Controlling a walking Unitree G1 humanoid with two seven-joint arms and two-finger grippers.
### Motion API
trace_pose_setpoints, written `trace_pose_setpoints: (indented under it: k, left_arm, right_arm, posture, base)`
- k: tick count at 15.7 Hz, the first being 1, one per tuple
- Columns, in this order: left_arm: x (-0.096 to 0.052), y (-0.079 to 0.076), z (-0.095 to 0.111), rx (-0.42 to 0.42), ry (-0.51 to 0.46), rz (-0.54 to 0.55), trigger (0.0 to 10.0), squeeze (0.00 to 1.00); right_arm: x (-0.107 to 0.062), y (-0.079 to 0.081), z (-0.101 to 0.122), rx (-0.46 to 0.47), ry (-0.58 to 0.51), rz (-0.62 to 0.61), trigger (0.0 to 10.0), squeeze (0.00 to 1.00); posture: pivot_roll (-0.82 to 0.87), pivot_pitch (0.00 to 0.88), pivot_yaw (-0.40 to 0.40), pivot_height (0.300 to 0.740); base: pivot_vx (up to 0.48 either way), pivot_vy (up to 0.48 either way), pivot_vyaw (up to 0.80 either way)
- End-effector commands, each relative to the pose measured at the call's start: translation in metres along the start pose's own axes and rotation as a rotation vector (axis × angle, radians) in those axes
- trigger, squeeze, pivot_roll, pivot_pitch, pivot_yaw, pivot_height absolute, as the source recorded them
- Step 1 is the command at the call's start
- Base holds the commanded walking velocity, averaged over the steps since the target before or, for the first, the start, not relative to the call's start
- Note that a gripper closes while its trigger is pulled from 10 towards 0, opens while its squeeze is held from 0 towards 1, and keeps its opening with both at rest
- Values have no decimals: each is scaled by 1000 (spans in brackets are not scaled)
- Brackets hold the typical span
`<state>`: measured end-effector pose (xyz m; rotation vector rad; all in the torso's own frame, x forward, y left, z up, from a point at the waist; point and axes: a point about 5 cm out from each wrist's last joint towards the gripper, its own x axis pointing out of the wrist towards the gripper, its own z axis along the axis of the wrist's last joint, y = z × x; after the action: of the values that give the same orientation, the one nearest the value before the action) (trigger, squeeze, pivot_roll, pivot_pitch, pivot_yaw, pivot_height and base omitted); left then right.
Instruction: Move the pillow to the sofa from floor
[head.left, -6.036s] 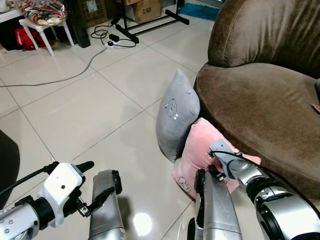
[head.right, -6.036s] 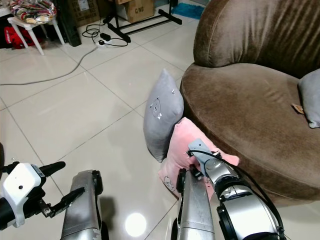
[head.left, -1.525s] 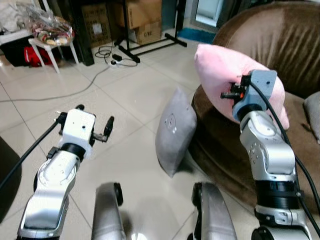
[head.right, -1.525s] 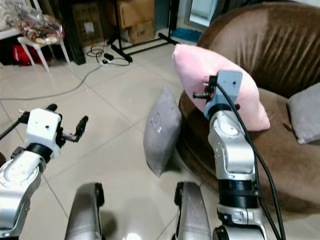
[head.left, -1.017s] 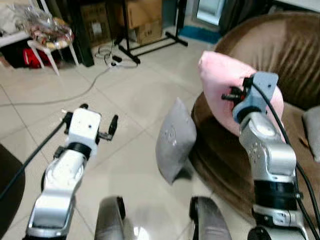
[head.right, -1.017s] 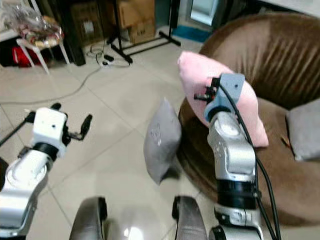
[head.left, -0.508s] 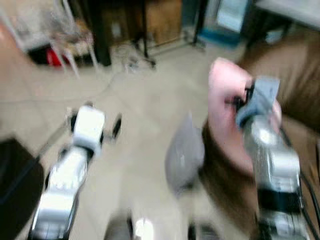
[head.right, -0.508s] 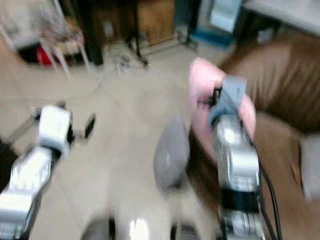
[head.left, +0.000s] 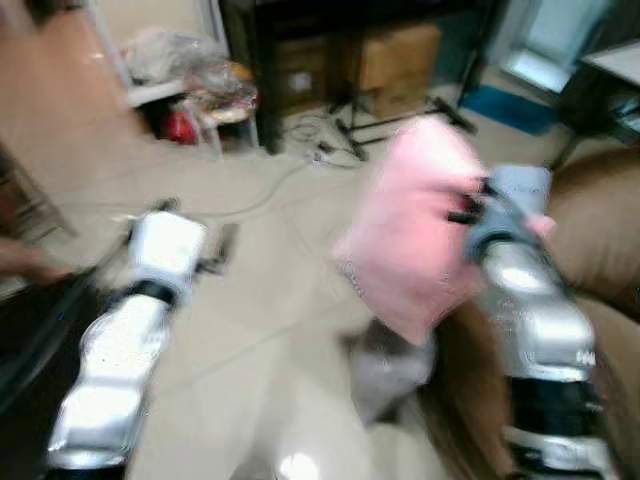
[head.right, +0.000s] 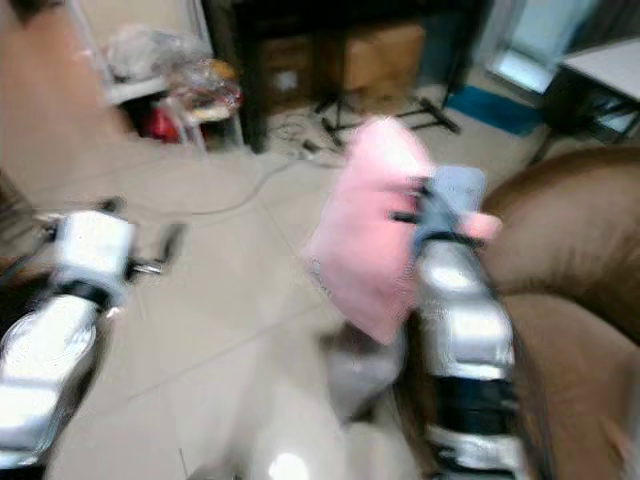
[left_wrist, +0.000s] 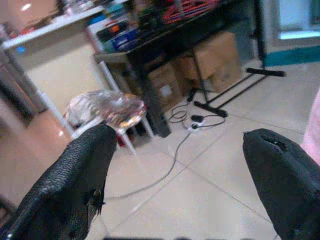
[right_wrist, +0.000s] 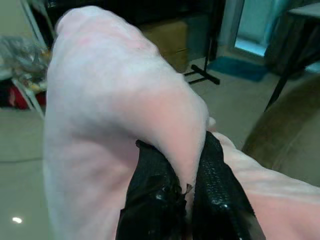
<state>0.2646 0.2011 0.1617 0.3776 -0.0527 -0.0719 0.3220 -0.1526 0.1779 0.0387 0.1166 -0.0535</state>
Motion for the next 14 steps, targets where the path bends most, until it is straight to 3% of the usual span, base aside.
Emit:
trace_pose_setpoints:
  k: [1, 4, 8, 11, 14]
  left_arm:
    - [5, -15, 9, -18, -39, -55, 10000, 545]
    - [4, -16, 9, -15, -44, -61, 10000, 541]
    - [6, -17, 10, -15, -52, -69, 10000, 545]
    - [6, -19, 9, -17, -54, -78, 10000, 541]
    - [1, -24, 4, -43, -42, -93, 10000, 533]
  right_arm:
    - [-7, -30, 8, 36, -66, -113, 10000, 0]
    - [-8, -31, 10, 89, -85, -120, 10000, 0]
    - [-11, -34, 16, 91, -140, -131, 10000, 0]
    - [-13, -36, 17, 92, -150, -154, 10000, 0]
    - [-13, -41, 28, 49, -227, -196, 10000, 0]
  posture:
    - [-67, 0, -5, 740]
    - [-68, 0, -3, 740]
    - [-79, 0, 4, 740]
    - [-87, 0, 9, 740]
    - [-99, 0, 20, 740]
  base:
    - [0, 0, 0]
    - [0, 0, 0]
    - [0, 0, 0]
    - [0, 0, -800]
    - [0, 0, -800]
